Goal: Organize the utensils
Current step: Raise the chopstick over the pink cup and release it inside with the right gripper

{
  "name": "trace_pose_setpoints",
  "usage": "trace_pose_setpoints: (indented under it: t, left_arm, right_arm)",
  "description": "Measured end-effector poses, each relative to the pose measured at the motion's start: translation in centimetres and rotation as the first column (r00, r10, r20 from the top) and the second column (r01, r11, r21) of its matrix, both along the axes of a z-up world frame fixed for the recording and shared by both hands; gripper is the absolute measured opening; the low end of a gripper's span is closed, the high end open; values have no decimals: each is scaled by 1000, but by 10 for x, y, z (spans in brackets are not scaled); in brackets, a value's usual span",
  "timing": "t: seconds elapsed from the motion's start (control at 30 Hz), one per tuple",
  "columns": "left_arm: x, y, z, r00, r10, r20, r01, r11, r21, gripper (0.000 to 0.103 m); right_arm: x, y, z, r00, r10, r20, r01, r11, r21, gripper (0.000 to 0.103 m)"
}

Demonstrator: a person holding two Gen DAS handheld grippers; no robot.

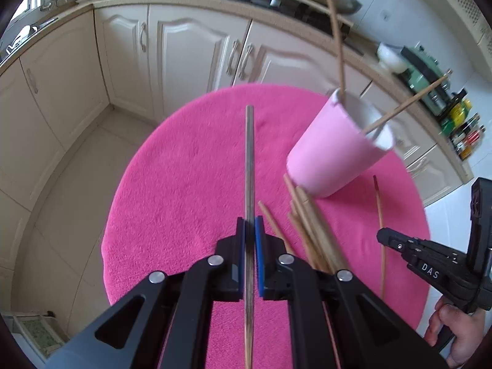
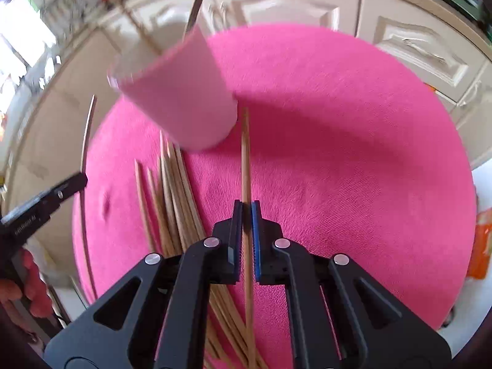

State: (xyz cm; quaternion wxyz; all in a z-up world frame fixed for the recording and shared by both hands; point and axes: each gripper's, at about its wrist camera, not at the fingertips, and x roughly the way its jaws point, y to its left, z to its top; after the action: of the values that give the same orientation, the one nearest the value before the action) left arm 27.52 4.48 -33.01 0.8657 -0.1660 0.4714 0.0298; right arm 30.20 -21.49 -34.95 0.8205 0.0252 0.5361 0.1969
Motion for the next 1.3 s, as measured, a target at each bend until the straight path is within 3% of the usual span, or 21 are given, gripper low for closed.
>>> trace_pose_setpoints:
  t: [0.2, 0.47, 0.8, 1.07, 1.3]
  left_arm:
    - [-8, -4, 30, 993, -25, 118, 29, 999, -26, 6]
    - [-21, -10, 72, 963, -65, 263, 76, 996, -34, 6]
    - [11, -18, 118, 892, -58, 449, 86, 995, -43, 6]
    - [49, -21, 145, 825, 10, 566, 30, 998, -61, 6]
    - [79, -22, 149, 792, 68, 607, -12, 995, -96, 6]
  right_arm:
    - [-11, -19, 30, 995, -77, 63, 70, 991, 110, 6]
    - [-6, -25, 69, 986, -102, 128, 69, 967, 244, 5]
    - [11, -21, 129, 966, -88, 242, 1, 940, 340, 5]
    - [33, -20, 174, 943, -72, 326, -62, 922, 382, 5]
    - [55, -16, 180, 937, -40, 346, -93, 929, 358, 5]
